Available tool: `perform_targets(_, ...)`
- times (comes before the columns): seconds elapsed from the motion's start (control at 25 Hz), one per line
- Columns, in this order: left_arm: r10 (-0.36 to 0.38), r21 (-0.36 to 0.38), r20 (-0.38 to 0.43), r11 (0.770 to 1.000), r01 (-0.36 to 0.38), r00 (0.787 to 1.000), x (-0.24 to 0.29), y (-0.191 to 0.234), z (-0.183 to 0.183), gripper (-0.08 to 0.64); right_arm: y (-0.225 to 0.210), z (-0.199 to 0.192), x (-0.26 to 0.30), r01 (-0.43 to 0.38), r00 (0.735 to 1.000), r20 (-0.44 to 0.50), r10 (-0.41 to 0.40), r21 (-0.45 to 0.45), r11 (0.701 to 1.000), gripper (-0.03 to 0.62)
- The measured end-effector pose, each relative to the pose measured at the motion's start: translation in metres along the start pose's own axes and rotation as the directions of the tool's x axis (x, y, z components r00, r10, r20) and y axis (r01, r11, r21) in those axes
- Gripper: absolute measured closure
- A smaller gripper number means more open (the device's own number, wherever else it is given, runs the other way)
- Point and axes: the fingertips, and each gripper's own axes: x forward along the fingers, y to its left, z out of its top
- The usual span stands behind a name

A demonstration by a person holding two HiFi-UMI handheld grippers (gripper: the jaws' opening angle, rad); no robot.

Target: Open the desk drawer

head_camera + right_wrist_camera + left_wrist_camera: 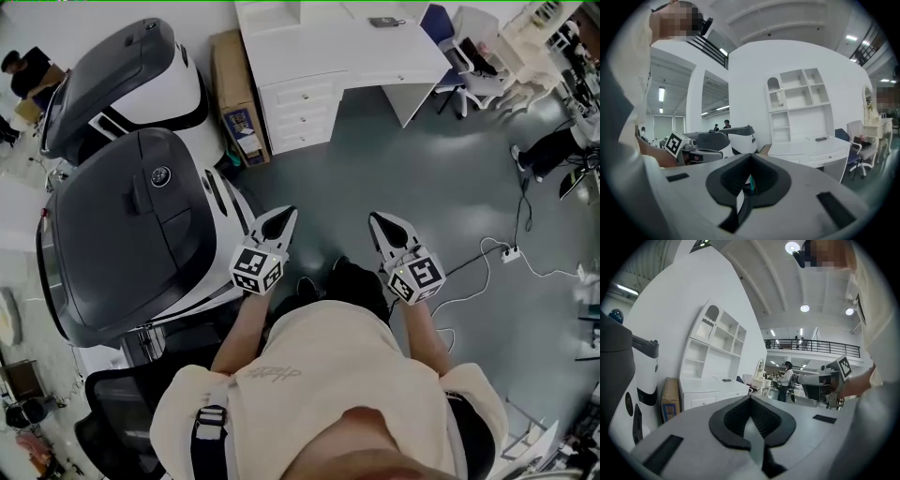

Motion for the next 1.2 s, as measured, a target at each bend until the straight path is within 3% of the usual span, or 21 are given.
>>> perform_targets(0.36, -0.011, -0.018, -0.046, 1.000, 0.011, 0.999, 0.060, 0.023, -0.002, 0.560, -0.061, -0.013, 0.044, 0.004, 1.000, -0.026, -0.003, 0.064, 0.998, 0.598)
perform_targets(0.72, 0.036, 0.073, -0.067, 0.997, -0.031, 0.997, 0.146, 0.049, 0.048, 0.560, -0.133, 0.014, 0.113, -0.114, 0.993, -0.008, 0.114, -0.023, 0.993, 0.598)
perform_targets(1.2, 0.131, 0.067, -0.092, 0.990, -0.125, 0.987, 0.212, 0.062, 0.063, 0.560, -0.236, 0.006, 0.143, -0.151, 0.988, -0.009, 0.152, 0.033, 0.988, 0.598)
